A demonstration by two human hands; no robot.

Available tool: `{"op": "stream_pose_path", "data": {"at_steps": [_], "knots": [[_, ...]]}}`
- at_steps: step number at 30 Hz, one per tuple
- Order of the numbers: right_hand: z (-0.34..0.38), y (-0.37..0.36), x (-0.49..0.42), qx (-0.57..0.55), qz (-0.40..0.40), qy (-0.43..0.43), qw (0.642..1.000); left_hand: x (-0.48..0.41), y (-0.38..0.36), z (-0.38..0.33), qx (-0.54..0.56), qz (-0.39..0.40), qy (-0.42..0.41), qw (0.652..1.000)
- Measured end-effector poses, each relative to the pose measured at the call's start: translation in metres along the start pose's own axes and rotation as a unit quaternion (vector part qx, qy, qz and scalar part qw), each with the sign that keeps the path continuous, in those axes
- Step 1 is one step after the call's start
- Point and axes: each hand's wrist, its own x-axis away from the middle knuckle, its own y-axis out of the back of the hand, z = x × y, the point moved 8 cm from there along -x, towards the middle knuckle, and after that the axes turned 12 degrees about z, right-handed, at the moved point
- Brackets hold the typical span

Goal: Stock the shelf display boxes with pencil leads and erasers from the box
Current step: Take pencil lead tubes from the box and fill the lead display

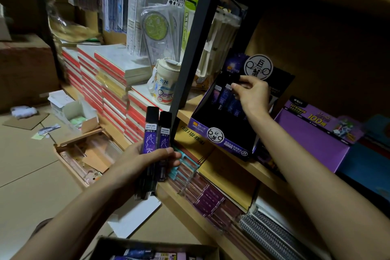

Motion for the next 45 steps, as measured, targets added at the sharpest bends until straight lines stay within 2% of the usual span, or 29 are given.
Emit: {"op": "stream_pose_path", "data": {"at_steps": [9,14,16,18,19,22,25,27,33,38,41,45], "knots": [[-0.022,-0.010,-0.005,0.011,0.024,-0.056,0.998,-0.003,-0.007,0.005,-0.008,0.022,0.006,1.000],[-0.015,-0.010,-0.009,0.094,0.056,-0.074,0.991,-0.004,-0.008,0.005,-0.004,0.032,0.003,0.999],[-0.010,-0.012,-0.003,0.176,0.089,-0.079,0.977,-0.005,-0.009,0.005,0.001,0.036,0.002,0.999],[0.002,-0.011,0.009,0.264,0.097,-0.042,0.959,-0.005,-0.010,0.005,0.005,0.042,0.001,0.999],[0.010,-0.012,0.019,0.267,0.106,-0.018,0.958,-0.005,-0.010,0.005,0.006,0.043,0.001,0.999],[0.021,-0.033,0.065,0.121,0.225,-0.003,0.967,-0.007,-0.014,0.008,0.005,0.048,0.004,0.999],[0.024,-0.065,0.113,-0.038,0.343,-0.032,0.938,-0.009,-0.020,0.013,-0.001,0.058,0.013,0.998],[0.022,-0.077,0.130,-0.097,0.365,-0.055,0.924,-0.011,-0.024,0.015,-0.015,0.066,0.013,0.998],[0.014,-0.077,0.144,-0.202,0.328,-0.095,0.918,-0.011,-0.035,0.012,-0.017,0.065,-0.008,0.998],[0.020,-0.037,0.121,-0.243,0.243,-0.087,0.935,-0.011,-0.027,0.012,-0.038,0.009,-0.008,0.999],[0.023,-0.001,0.092,-0.248,0.164,-0.069,0.952,-0.010,-0.022,0.012,-0.051,-0.010,-0.012,0.999],[0.016,0.038,0.053,-0.142,0.021,-0.026,0.989,-0.012,-0.017,0.014,-0.049,-0.008,-0.008,0.999]]}}
